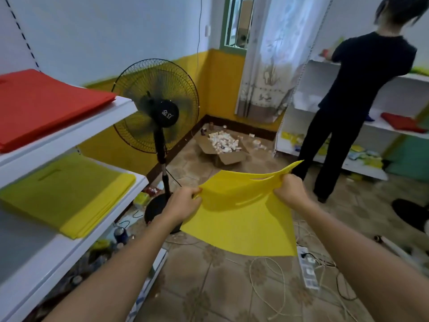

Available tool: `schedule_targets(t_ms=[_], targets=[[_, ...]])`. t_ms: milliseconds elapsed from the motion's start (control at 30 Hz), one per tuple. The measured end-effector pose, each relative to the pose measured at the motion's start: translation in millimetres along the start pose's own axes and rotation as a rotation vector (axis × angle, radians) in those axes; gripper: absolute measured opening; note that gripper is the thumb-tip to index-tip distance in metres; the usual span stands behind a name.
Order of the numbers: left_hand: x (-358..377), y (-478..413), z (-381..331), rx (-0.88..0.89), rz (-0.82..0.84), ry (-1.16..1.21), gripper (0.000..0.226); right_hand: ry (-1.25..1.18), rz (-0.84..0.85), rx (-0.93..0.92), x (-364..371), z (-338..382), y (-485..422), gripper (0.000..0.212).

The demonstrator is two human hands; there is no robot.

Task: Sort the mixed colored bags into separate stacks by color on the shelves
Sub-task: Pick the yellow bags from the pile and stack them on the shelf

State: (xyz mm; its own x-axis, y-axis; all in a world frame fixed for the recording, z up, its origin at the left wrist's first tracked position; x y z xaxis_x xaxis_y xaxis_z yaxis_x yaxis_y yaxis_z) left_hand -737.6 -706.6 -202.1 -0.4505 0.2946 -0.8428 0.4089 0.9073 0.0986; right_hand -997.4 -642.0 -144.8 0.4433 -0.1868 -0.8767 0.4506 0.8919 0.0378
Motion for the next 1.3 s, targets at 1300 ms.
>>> schedule_targets(t_ms=[1300], targets=[[-50.8,44.5,389.8,-1.17,-0.511,-0.195,0.047,0.263,0.474,-1.093,475.7,434.5,-152.4,0.034]])
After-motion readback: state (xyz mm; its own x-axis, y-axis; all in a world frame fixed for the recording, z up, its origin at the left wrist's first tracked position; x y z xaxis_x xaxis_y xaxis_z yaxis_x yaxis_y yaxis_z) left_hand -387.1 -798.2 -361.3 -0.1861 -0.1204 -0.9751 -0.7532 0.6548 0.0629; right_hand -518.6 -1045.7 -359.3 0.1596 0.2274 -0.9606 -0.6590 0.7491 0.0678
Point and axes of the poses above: each hand's wrist, its own y-axis away from the middle knuckle, its own x-axis out of the palm, z = x × y, the point moved 6 cm from there along -y, towards the middle knuckle, and after that the axes turned 9 degrees about -y, right-handed, at the moved point
